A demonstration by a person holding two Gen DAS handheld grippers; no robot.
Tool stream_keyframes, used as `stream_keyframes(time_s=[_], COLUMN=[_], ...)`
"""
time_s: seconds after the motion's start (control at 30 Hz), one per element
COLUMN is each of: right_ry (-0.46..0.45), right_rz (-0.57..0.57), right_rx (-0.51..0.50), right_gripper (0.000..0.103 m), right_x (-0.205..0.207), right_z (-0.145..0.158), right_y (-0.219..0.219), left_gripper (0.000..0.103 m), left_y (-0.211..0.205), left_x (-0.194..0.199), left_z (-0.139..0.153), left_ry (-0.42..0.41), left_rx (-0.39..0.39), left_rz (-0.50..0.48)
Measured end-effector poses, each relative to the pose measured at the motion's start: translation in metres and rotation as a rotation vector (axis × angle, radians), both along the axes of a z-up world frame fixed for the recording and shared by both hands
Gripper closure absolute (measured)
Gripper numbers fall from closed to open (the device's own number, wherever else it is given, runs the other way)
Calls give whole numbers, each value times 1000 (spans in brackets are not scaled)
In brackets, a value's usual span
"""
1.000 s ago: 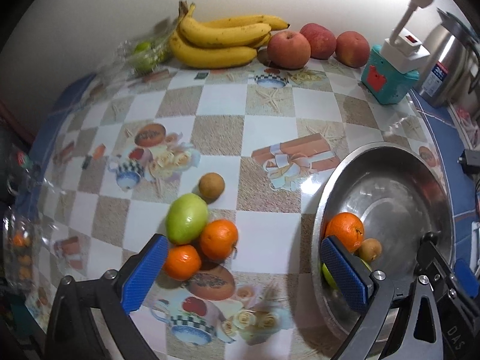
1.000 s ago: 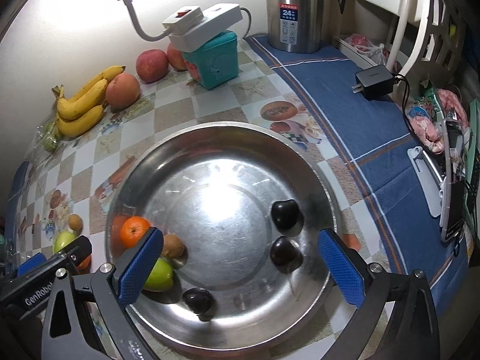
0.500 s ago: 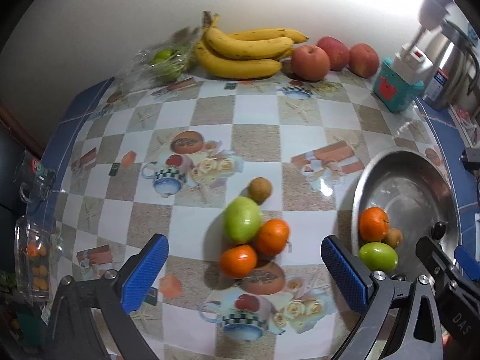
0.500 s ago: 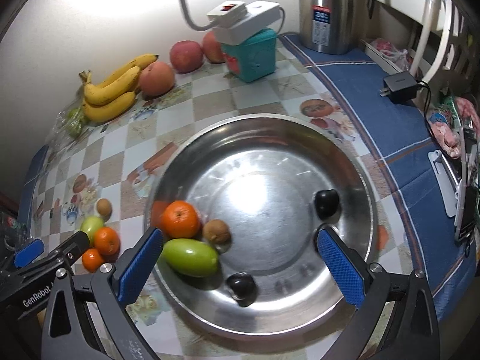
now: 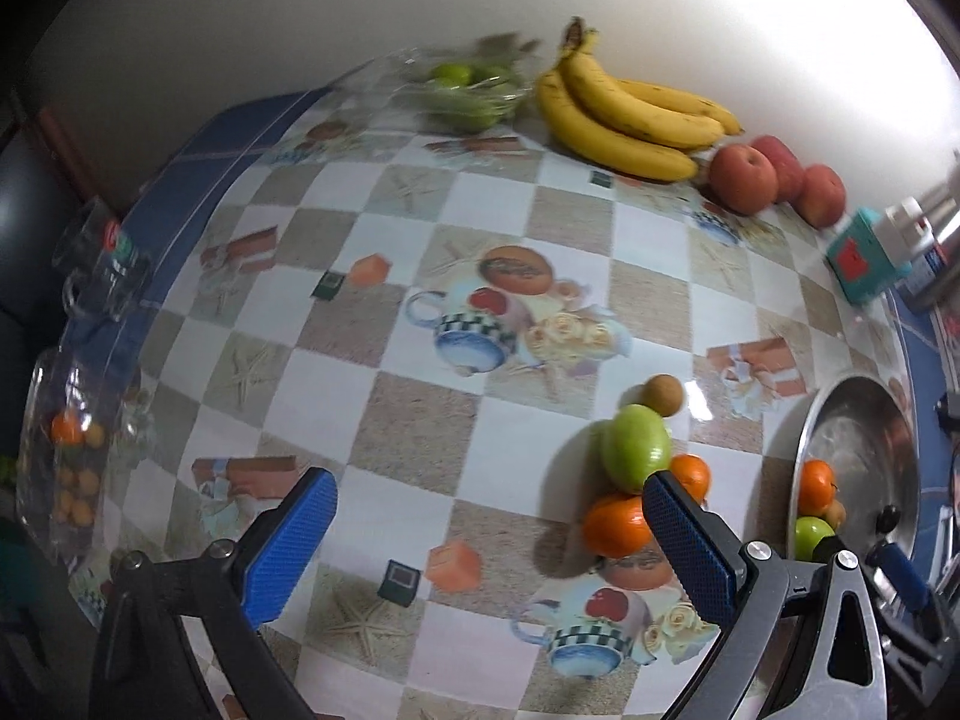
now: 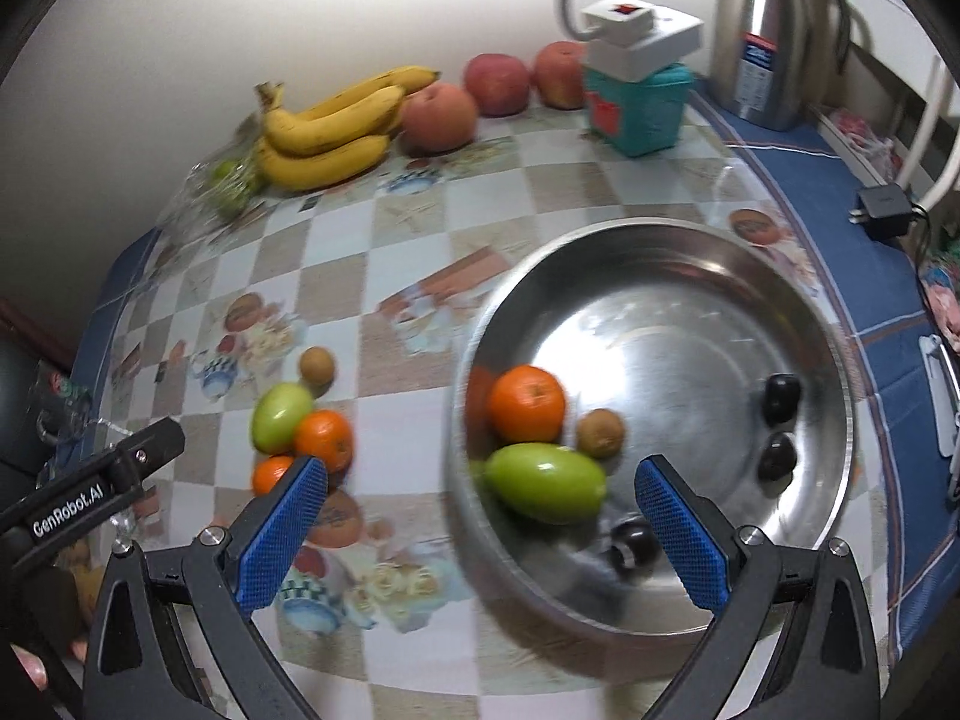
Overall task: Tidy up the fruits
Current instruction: 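Move both open tools over the green mango and mandarins on the counter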
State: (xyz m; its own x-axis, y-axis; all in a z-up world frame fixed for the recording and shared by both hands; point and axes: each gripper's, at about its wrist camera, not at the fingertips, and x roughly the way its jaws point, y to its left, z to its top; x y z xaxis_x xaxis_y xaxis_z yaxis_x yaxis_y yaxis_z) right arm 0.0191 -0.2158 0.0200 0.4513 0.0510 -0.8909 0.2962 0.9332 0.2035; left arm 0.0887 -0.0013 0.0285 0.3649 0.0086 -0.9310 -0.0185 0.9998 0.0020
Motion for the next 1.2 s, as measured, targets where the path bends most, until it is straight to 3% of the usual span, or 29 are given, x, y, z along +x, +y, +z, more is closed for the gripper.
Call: stream_keyframes(time_s=[0.4,0.73,1.07,1.2], right_ry=[13,13,-10,-24], right_rz=[96,92,83,80], right_rx=[18,56,98,95], right_gripper=[1,1,1,7], right_x=[16,27,34,38], right_z=[-6,-16,-21,-22], right_y=[43,51,51,50], left_gripper=[0,0,0,1], left_y=[27,38,44,45], left_x=[2,12,22,28], left_z=[-12,-38,-53,-50], left_ry=[42,122,168,130], left_rx=[-30,-54,-163,-199], left_rz=[71,119,163,169])
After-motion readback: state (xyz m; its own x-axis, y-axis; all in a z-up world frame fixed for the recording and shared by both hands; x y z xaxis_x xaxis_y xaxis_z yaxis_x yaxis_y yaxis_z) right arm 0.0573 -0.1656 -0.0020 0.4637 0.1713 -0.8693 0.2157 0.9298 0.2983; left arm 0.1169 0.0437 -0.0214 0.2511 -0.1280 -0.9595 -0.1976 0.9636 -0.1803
